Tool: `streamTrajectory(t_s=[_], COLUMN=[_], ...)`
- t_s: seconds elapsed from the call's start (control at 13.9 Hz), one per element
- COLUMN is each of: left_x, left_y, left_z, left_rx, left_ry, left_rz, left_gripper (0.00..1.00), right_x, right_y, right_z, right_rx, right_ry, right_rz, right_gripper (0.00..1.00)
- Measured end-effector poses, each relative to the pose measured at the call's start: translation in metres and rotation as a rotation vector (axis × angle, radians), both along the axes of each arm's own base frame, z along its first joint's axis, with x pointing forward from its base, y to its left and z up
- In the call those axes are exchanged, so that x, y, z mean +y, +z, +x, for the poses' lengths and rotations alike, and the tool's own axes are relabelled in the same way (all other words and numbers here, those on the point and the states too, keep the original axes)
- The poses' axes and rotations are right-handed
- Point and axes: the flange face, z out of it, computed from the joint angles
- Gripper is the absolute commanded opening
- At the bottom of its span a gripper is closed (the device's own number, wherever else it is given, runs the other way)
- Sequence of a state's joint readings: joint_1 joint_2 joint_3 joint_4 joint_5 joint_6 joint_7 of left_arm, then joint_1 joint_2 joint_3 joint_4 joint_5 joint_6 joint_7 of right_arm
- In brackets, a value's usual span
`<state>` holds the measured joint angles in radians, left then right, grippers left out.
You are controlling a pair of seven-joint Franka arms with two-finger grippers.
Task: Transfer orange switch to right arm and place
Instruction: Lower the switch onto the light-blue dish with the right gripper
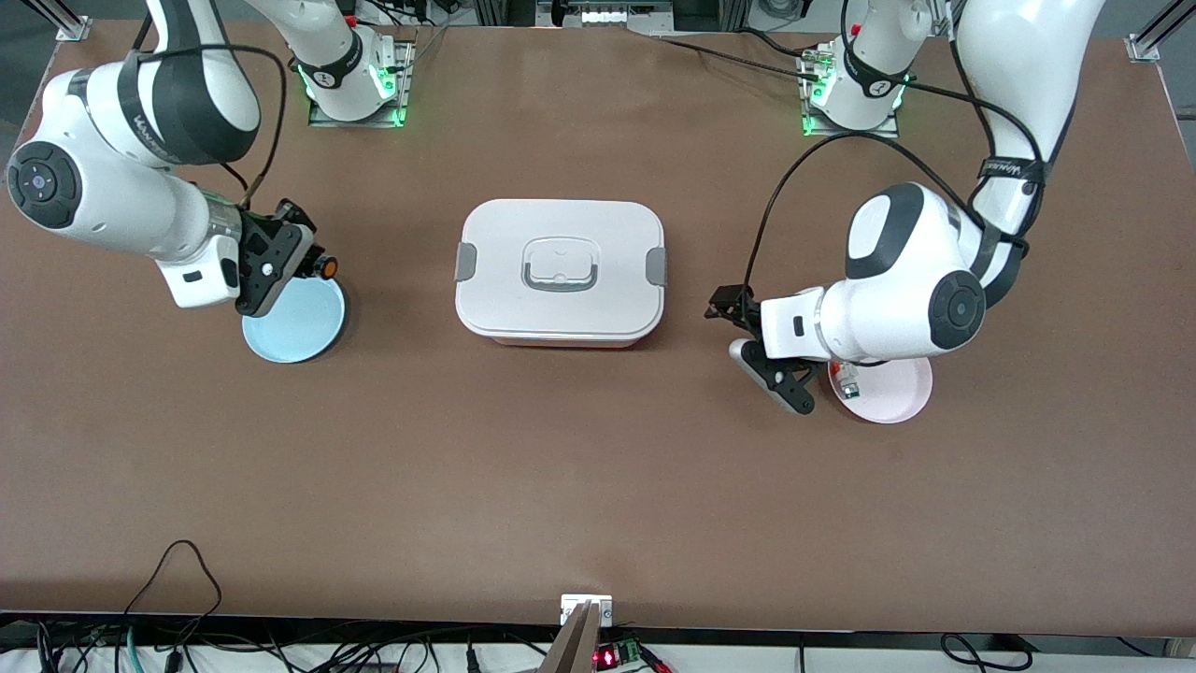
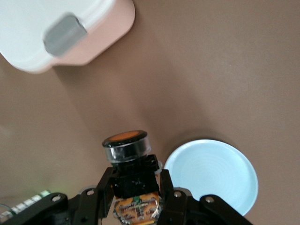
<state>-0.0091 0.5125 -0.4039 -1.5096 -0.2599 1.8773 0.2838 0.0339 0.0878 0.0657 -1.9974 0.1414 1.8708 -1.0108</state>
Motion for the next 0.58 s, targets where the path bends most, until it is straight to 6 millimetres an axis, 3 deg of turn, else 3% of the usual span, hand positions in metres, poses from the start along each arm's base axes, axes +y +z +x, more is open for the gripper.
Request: streamTrajectory(t_s=[0.22, 0.58], left_x=[0.031, 0.061], left_y=[0.01, 0.028], left_z=[-0.005, -0.009], left_rx=[0.076, 0.1], left_ry=[0.017, 0.106], left_rz=[0.161, 0.316], left_gripper=[1.0, 1.0], right_x=[-0.046, -0.086], right_y=[-0.042, -0.099], right_z=[-0.008, -0.008], right_rx=[-0.067, -0.156], right_ry=[0.115, 0.226], right_rz=[-0.002, -0.003], right_gripper=[0.12, 0.11])
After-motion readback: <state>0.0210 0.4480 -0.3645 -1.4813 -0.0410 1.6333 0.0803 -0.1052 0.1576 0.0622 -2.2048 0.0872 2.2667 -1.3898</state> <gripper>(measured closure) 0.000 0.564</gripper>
